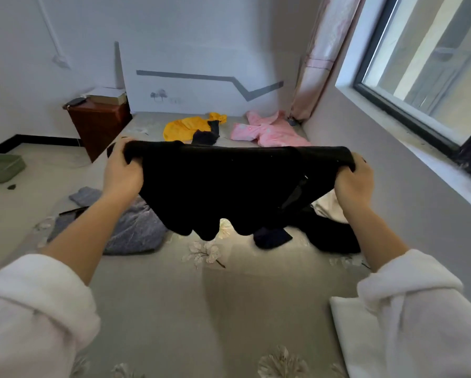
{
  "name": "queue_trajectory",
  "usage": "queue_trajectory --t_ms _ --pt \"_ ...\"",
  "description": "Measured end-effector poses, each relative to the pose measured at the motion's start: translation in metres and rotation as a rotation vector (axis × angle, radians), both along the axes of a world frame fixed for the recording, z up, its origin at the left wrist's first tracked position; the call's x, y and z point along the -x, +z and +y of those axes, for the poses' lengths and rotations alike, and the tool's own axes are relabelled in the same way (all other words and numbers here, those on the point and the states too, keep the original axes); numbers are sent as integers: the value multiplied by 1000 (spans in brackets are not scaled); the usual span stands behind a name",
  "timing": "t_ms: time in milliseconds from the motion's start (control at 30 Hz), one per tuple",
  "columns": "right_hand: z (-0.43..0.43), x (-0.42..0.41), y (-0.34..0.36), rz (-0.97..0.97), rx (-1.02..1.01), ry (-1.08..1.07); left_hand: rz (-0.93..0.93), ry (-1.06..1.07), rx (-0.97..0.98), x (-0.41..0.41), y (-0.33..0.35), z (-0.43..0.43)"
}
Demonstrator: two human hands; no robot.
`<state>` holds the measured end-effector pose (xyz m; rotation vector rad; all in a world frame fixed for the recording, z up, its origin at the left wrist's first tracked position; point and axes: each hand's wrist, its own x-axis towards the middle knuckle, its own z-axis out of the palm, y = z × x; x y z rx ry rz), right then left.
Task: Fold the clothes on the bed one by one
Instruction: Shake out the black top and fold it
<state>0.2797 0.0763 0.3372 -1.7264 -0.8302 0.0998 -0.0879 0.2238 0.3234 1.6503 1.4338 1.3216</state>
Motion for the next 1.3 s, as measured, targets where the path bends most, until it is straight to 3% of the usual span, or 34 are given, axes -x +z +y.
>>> queue_trajectory --t_ms 133,267,567,733,833,967,1100,1233,1300 --pt "-37 -2 -31 -122 77 16 -4 9 -132 5 -39 -38" --pt "-83 5 -89 -163 221 89 133 64 -50 19 -108 -84" --pt "-169 45 -263 -106 929 250 380 15 588 66 -285 -179" --pt "-216 68 -336 -68 1286 365 332 24 975 92 -351 -240" --pt "-239 83 -364 86 1382 387 270 66 1088 88 -372 -266" --pt "-259 107 -390 427 1307 215 -109 318 1302 67 -396 -287" --pt "-260 127 -421 862 930 -189 -428 425 1428 43 -418 -298" --pt "-249 138 -444 1121 812 -475 -385 495 1435 31 -438 -300" --pt "-247 141 -447 1066 880 -506 -217 533 1408 32 -438 -304"
